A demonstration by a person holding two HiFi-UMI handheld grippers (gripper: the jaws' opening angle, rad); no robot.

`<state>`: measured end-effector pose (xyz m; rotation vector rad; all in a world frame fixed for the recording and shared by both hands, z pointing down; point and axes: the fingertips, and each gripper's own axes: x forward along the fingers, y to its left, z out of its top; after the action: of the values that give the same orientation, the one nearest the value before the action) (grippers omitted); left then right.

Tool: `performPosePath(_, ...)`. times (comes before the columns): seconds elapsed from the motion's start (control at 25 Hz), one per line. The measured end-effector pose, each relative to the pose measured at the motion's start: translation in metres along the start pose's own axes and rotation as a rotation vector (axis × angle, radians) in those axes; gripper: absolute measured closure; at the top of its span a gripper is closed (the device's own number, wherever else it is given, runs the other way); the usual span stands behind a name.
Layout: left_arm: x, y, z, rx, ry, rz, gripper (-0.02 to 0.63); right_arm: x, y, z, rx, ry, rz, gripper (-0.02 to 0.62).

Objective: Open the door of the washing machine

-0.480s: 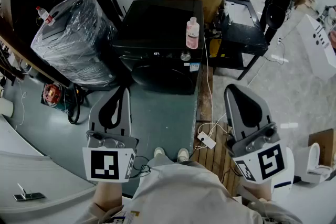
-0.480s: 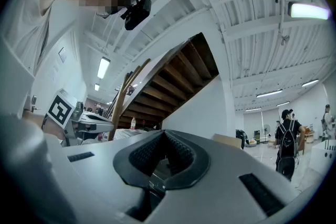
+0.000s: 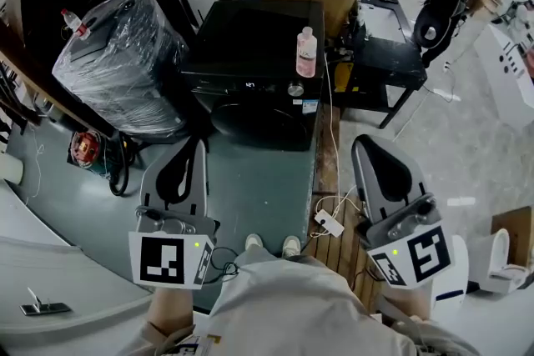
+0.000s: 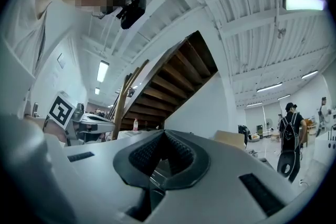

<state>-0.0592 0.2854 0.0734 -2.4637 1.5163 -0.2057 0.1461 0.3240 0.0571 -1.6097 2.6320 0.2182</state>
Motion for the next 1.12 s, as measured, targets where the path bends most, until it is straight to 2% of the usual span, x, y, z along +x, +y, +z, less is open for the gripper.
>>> performPosePath(0.24, 0.006, -0.015, -0.017, -0.145, 0.055, -0.049, 0.586, -0.006, 0.004, -0.007, -0.004, 0.026, 0.016, 0.568)
performPosePath(0.36, 0.008, -0.018, -0.025, -0.194, 0.089, -0.042, 0.584, -0.008, 0.009, -0.01, -0.008, 0.028, 0.037, 0.568)
performPosePath(0.68, 0.017, -0.006, -0.062, -0.422, 0.177, -0.016, 0.582, -0.008, 0.001, -0.035, 0.051, 0.076, 0.039, 0.568)
performPosePath(0.72, 0.018, -0.007, -0.066, -0.446, 0.188, -0.018, 0.573, -0.007, 0.0, -0.038, 0.055, 0.084, 0.039, 0.568)
performPosePath(0.8, 0.023, -0.009, -0.075, -0.489, 0.211, -0.031, 0.501, -0.004, -0.002, -0.042, 0.059, 0.096, 0.04, 0.568)
performPosePath(0.96, 0.037, -0.006, -0.096, -0.567, 0.254, -0.032, 0.489, 0.008, -0.004, -0.052, 0.06, 0.112, 0.043, 0.568)
performPosePath(1.12, 0.054, 0.0, -0.119, -0.693, 0.283, -0.03, 0.456, 0.024, -0.006, -0.065, 0.052, 0.141, 0.047, 0.568)
